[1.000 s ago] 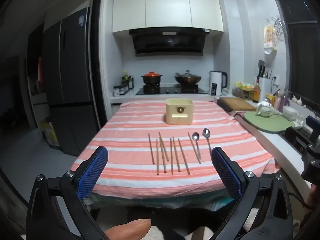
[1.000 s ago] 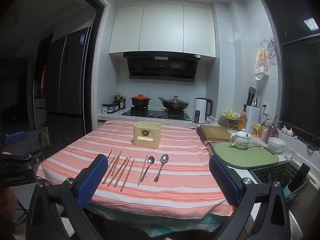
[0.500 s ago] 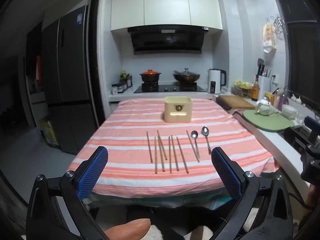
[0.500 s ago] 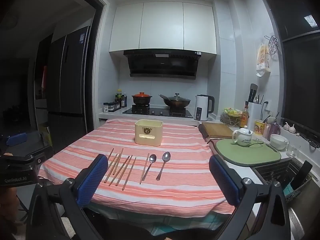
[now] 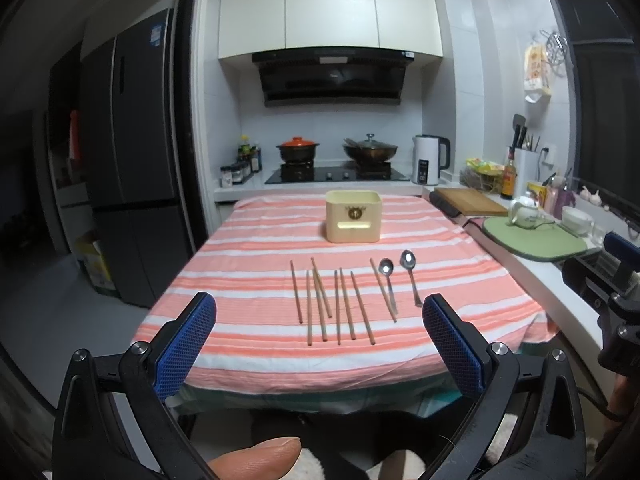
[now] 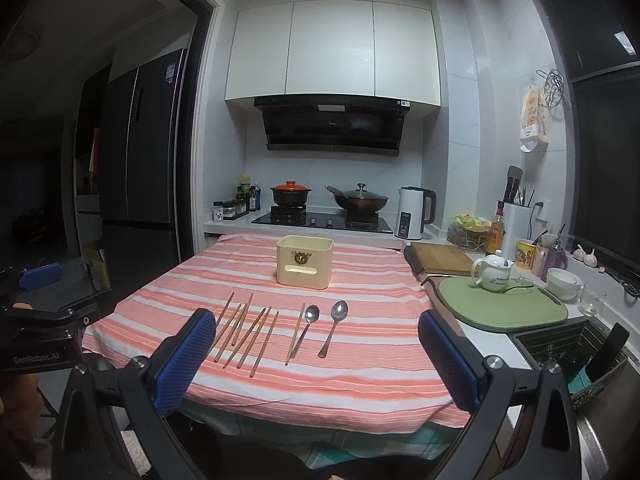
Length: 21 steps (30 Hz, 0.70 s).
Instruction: Organize utensils
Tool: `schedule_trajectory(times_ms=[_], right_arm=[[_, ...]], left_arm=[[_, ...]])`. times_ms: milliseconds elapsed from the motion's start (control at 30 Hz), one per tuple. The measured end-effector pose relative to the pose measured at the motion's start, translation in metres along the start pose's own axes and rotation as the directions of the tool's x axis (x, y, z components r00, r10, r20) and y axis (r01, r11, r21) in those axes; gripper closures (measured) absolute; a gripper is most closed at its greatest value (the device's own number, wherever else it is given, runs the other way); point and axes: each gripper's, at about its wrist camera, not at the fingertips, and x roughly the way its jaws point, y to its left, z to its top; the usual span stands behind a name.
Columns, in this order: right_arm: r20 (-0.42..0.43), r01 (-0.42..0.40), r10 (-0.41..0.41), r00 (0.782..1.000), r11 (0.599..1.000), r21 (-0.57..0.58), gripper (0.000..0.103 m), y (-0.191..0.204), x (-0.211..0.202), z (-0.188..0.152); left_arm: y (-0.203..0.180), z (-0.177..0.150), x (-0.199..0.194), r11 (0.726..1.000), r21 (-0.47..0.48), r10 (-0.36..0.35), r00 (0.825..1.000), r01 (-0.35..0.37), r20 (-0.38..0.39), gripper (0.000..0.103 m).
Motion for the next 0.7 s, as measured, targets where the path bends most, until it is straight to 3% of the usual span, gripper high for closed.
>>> schedule_trajectory(times_ms=[700], right_arm=[[-0.018, -0.023, 0.023, 1.0, 1.0, -0.003, 0.0, 0.0061, 0.0065, -0.0023]], left_arm=[[-0.0028, -0.0025, 0.0063, 1.0, 0.004, -0.009, 1.0, 0.009, -0.021, 0.0]])
